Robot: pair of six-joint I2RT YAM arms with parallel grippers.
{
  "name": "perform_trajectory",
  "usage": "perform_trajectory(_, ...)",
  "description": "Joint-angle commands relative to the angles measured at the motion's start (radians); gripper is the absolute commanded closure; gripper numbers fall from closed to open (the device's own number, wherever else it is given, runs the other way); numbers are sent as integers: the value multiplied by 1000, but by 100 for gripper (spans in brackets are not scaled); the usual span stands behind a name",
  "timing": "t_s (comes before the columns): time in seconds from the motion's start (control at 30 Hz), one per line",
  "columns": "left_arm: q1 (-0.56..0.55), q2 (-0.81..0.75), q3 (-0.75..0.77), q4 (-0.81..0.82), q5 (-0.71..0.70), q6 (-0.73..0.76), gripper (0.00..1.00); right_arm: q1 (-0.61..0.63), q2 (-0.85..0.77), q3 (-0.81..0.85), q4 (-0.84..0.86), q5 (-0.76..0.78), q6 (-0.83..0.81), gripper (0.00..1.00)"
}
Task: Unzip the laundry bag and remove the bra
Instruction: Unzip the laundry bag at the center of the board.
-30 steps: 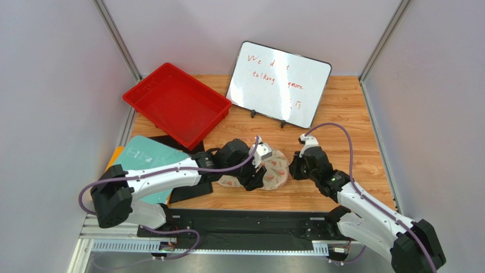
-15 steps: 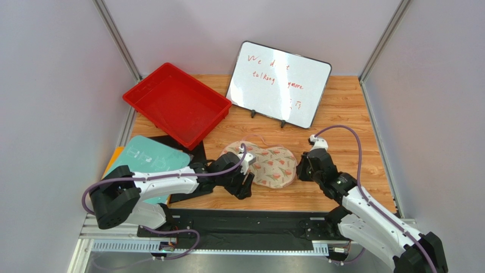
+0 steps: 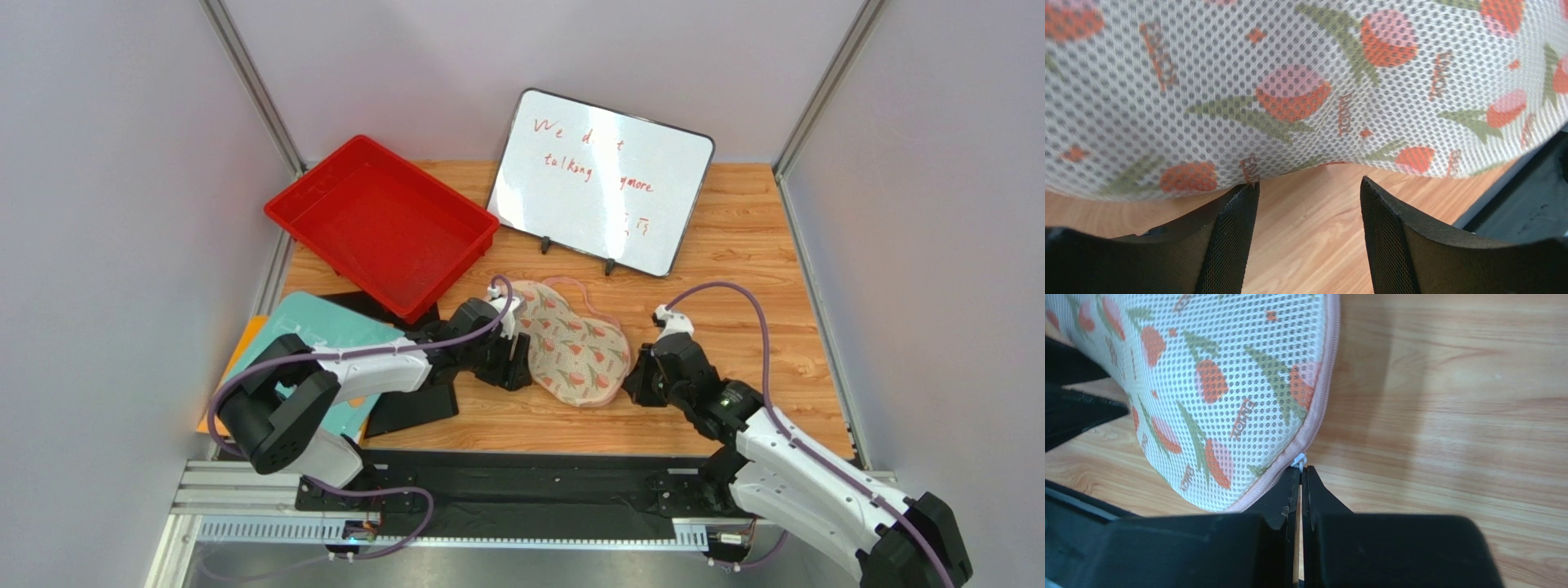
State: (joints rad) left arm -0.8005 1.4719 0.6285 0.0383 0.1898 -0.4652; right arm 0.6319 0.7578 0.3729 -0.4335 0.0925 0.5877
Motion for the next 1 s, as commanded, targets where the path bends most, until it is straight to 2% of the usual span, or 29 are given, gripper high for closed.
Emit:
perform_trajectory(0.0, 15, 39, 57, 61, 31, 62, 32, 60, 3, -9, 47, -23, 47, 100)
perform_trajectory(0.1, 17, 45, 125, 11, 7, 114, 32, 97, 6, -32, 70, -43, 66, 100)
perform_trajectory(0.27, 18, 4, 221, -148, -125, 172, 32, 150, 15, -54, 107, -51, 101, 100)
perform_trajectory(0.4, 14, -88, 198, -195, -187, 184, 32, 181, 28, -55, 140, -62, 104, 100)
perform_trajectory(0.5, -58, -165, 149, -147, -187, 249, 31, 183, 41, -58, 170, -71, 109, 100)
perform_trajectory(0.57, -144, -191, 125, -76, -178, 286, 31, 184, 54, -58, 190, -73, 109, 100)
perform_trajectory(0.67, -209, -188, 99, 58, -83, 319, 31, 183, 77, -55, 205, -76, 104, 100)
perform_trajectory(0.77, -235, -138, 102, 153, -56, 330, 31, 183, 71, -63, 223, -115, 119, 100)
perform_trajectory(0.97, -281, 25, 166, 181, -47, 347, 31, 183, 22, -69, 223, -145, 133, 100)
